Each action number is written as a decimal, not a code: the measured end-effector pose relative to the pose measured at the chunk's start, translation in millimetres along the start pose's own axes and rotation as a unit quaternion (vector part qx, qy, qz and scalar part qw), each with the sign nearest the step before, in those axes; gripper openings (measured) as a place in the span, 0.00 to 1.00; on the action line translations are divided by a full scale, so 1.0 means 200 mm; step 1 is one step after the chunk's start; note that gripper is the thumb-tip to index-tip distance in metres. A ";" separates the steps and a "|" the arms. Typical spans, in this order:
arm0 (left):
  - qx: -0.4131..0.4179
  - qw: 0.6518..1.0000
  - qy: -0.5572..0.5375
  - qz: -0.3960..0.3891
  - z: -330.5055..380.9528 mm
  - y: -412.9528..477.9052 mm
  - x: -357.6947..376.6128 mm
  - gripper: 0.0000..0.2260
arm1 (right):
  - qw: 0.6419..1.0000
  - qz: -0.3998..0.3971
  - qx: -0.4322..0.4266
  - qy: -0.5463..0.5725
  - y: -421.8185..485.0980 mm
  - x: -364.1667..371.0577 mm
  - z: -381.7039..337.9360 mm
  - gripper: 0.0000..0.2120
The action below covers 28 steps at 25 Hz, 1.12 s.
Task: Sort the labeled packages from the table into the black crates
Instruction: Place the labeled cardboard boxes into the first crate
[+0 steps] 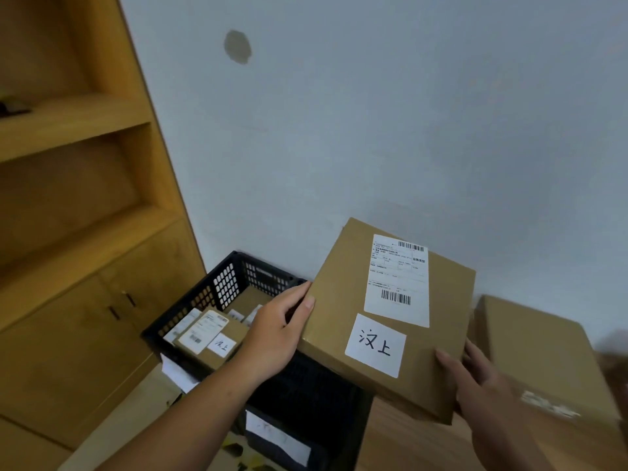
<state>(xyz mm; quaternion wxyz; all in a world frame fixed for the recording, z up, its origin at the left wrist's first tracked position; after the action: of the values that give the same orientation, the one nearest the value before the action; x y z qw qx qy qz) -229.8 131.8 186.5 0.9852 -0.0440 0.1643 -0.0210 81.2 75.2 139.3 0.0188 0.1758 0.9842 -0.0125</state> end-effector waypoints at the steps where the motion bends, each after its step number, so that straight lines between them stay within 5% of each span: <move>1: -0.005 1.000 -0.005 0.007 -0.04 0.01 -0.09 0.14 | 1.000 -0.005 -0.003 -0.007 0.00 0.09 -0.01 0.27; 18: -0.105 0.991 0.020 0.084 -0.46 0.85 -1.02 0.17 | 0.995 -0.101 0.014 -0.016 0.61 1.40 0.13 0.29; 28: -0.158 0.987 0.029 0.030 -0.91 1.65 -1.52 0.18 | 0.993 -0.098 0.012 -0.067 1.04 2.22 0.26 0.24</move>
<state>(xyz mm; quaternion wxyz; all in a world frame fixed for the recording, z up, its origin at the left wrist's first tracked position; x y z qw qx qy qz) -567.1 463.0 82.1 0.9609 -0.1938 0.1949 0.0333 -261.8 421.3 65.4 0.0815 0.0774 0.9929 -0.0379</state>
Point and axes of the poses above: each hand's wrist, its own y-axis towards the middle knuckle, its own x-axis out of the palm, z = x × y, the point moved 2 cm from there along y, towards the middle knuckle, and after that the axes turned 13 degrees about -x, right-handed, at the moved point
